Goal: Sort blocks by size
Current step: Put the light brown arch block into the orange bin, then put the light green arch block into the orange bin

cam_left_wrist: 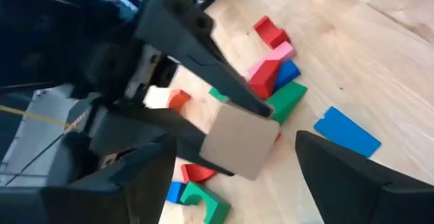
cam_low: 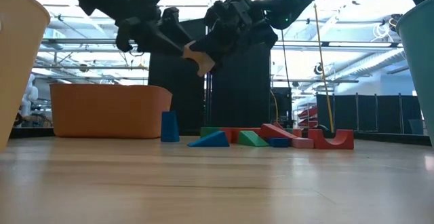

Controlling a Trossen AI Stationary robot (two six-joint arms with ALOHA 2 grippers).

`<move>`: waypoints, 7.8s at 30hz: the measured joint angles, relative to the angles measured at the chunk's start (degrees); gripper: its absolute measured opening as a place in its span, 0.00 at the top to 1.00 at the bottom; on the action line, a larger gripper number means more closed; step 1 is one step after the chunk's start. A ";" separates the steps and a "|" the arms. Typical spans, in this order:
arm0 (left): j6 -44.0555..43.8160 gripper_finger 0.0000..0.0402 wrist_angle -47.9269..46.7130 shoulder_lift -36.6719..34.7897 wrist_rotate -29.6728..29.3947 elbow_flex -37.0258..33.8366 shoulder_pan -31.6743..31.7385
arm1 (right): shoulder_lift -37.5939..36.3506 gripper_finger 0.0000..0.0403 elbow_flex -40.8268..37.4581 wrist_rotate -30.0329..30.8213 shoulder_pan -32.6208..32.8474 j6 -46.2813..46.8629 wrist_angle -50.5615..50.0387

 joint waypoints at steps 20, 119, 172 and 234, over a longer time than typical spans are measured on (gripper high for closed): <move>5.31 0.53 2.66 3.25 1.98 0.24 0.07 | 0.00 0.67 0.00 0.07 0.04 -0.69 -0.42; -39.76 0.37 -26.54 0.41 -15.58 0.18 29.38 | 28.61 0.56 49.48 49.27 -20.40 11.41 -81.22; -39.25 0.37 -24.18 0.41 -14.07 0.22 29.27 | 31.47 0.56 49.46 52.48 -15.53 18.57 -65.11; -37.65 0.37 -24.05 0.41 -14.05 0.22 29.27 | 27.66 0.75 48.85 55.53 -14.96 27.67 -81.59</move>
